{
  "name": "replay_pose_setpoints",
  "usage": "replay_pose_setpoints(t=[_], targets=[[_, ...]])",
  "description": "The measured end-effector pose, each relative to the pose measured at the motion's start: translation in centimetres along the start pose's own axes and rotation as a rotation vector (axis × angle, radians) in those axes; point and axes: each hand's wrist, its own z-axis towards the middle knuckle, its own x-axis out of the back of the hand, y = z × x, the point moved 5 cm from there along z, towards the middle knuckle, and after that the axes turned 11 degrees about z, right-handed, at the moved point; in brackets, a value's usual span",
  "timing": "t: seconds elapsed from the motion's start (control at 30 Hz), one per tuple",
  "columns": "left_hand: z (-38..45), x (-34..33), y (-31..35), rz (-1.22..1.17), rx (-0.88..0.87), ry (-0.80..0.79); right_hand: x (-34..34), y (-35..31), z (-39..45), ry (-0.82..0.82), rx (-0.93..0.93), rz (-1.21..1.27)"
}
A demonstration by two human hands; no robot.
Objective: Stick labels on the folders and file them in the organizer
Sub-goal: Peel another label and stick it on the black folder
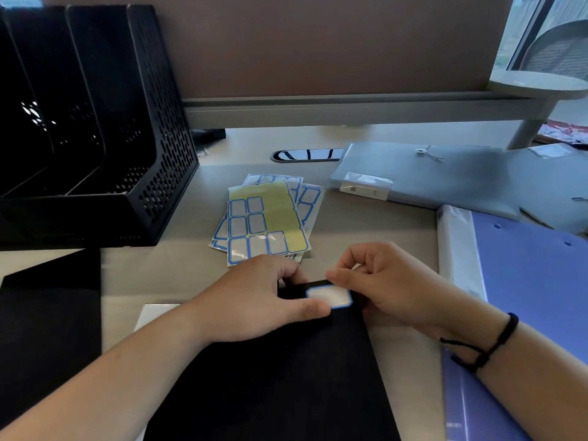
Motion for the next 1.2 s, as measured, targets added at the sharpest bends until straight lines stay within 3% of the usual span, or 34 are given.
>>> replay_pose_setpoints(t=[0.37, 0.63, 0.83, 1.2], targets=[[0.28, 0.07, 0.02, -0.041, -0.006, 0.075, -0.28, -0.48, -0.57, -0.112, -0.022, -0.002], [0.49, 0.0, -0.18, 0.031, 0.017, 0.109, -0.16, 0.12, -0.14, -0.059, -0.025, 0.029], [0.25, -0.05, -0.21, -0.028, -0.001, 0.037, -0.01, 0.1, 0.09, -0.047, -0.02, 0.021], [0.62, 0.14, -0.32, -0.021, -0.009, 0.094, 0.2, 0.01, -0.22, -0.168, -0.052, 0.03]])
